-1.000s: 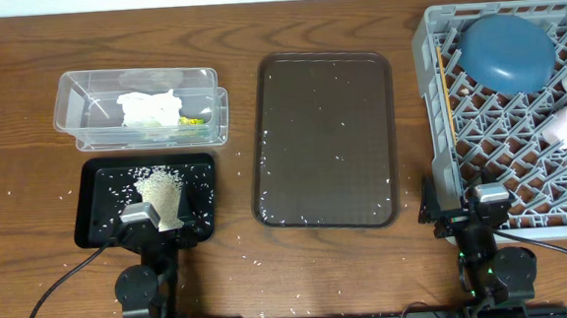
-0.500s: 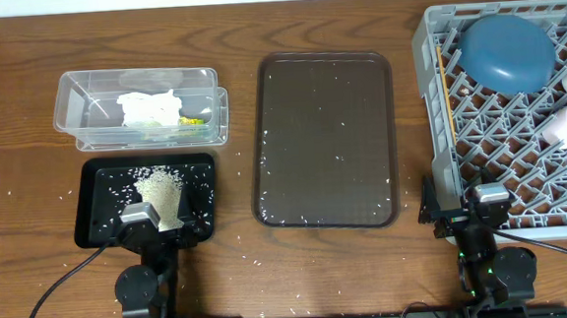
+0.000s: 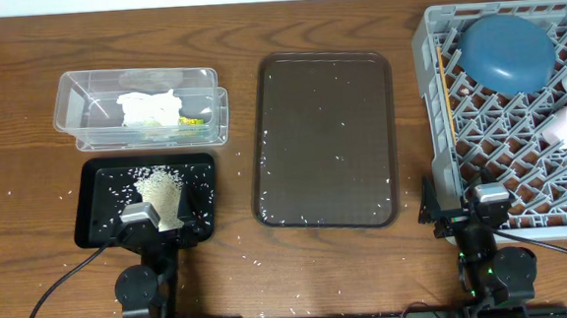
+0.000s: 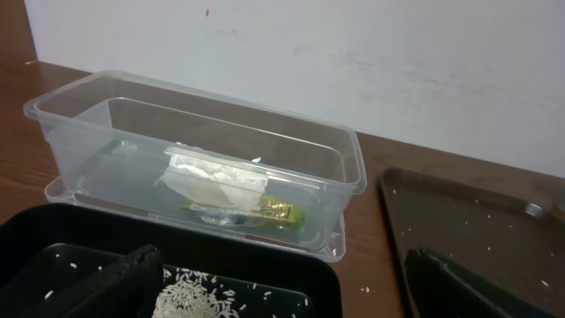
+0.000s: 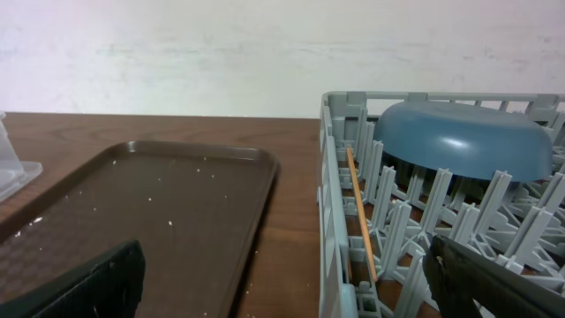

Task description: Sort waste into correct bins and load items into the dishwasher rack

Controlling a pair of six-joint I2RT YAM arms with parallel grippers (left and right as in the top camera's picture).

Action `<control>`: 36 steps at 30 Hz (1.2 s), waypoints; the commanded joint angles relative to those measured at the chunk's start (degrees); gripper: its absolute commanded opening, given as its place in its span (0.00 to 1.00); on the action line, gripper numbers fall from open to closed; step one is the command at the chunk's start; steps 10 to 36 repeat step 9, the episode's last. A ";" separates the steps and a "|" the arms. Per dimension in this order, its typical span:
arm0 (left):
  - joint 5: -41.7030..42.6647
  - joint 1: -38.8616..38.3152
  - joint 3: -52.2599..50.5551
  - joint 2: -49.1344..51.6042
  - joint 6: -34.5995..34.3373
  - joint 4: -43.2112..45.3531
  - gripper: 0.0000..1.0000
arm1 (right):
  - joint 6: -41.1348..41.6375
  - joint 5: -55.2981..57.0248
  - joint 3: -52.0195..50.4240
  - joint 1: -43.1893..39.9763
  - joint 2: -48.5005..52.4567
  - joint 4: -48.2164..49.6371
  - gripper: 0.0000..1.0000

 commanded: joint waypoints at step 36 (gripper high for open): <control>1.62 -0.24 -0.72 -0.37 1.03 -2.25 0.90 | -0.68 0.35 -0.09 -0.52 -0.31 -0.24 0.99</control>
